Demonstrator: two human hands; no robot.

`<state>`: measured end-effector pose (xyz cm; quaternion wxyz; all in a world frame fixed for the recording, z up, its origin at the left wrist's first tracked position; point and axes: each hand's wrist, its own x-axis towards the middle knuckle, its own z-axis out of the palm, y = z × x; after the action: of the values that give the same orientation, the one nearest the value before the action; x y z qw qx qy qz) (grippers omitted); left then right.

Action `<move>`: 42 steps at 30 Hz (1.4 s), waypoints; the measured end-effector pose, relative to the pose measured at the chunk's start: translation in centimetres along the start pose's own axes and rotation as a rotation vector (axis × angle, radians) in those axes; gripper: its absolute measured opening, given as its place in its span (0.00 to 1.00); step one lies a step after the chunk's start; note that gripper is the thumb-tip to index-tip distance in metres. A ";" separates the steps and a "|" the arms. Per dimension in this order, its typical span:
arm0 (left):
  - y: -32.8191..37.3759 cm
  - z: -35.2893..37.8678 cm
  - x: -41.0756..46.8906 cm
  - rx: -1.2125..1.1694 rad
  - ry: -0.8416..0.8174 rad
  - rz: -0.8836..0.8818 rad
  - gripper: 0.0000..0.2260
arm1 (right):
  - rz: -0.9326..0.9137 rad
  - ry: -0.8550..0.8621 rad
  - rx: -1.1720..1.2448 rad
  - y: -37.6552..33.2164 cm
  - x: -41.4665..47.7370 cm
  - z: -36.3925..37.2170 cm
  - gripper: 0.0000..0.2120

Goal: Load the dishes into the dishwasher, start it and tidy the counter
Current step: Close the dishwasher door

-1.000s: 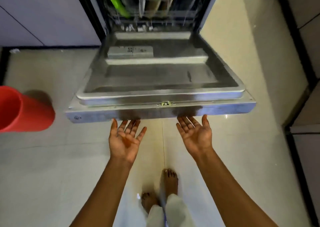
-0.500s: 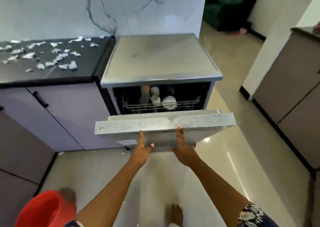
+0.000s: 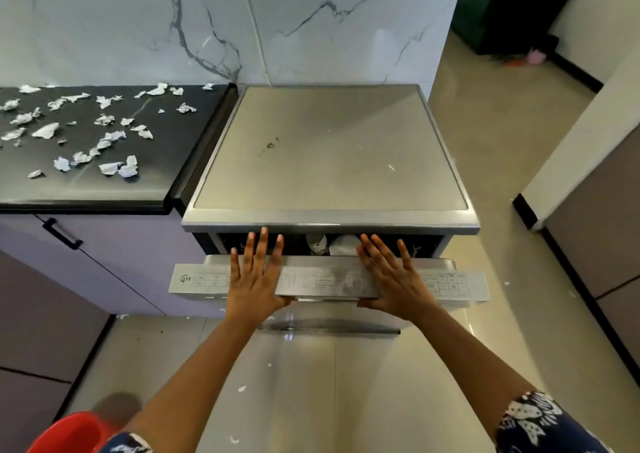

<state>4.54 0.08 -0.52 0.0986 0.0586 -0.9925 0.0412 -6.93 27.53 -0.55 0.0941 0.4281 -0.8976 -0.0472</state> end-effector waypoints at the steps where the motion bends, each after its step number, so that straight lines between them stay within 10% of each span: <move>1: -0.2 -0.3 0.8 0.004 -0.017 -0.002 0.60 | 0.003 -0.031 0.003 0.6 0.8 -0.5 0.55; 7: -1.6 -2.1 5.8 0.055 -0.180 0.023 0.65 | 0.146 -0.145 0.070 2.3 4.4 -2.0 0.65; 24: -2.4 -0.8 8.3 -0.071 -0.227 0.049 0.44 | 0.305 -0.122 0.115 2.5 5.5 -1.0 0.55; 42: -6.5 0.7 11.7 0.030 -0.064 0.300 0.37 | 0.051 0.020 -0.048 4.6 8.8 0.5 0.49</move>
<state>-6.17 -7.64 1.60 0.0589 -0.0877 -0.9921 0.0683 -15.95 23.62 0.85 0.1142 0.4033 -0.9058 -0.0620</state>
